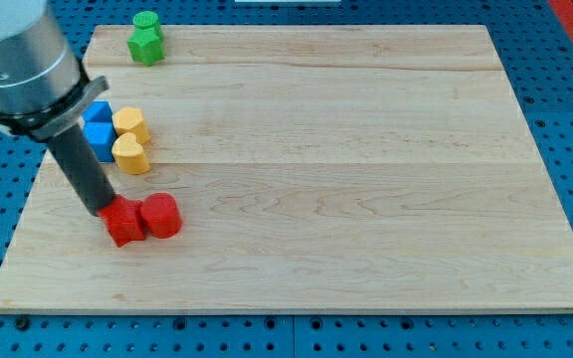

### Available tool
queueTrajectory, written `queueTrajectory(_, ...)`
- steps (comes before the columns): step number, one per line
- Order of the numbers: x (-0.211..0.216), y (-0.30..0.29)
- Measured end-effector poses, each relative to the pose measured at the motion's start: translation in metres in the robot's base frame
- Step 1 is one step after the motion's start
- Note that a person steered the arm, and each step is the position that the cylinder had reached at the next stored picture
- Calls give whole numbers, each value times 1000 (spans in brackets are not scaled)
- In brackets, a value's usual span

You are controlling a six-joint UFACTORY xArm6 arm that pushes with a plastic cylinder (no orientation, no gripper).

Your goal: Slightly move the red blocks to the left

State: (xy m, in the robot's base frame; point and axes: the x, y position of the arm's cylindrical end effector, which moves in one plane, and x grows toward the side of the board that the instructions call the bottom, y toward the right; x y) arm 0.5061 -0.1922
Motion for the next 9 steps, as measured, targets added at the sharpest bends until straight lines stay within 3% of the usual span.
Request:
queueTrajectory(2, 13, 3)
queueTrajectory(3, -7, 0)
queueTrajectory(4, -30, 85)
queueTrajectory(5, -27, 148)
queueTrajectory(6, 29, 75)
queueTrajectory(7, 26, 46)
queueTrajectory(8, 8, 113)
queueTrajectory(9, -85, 130)
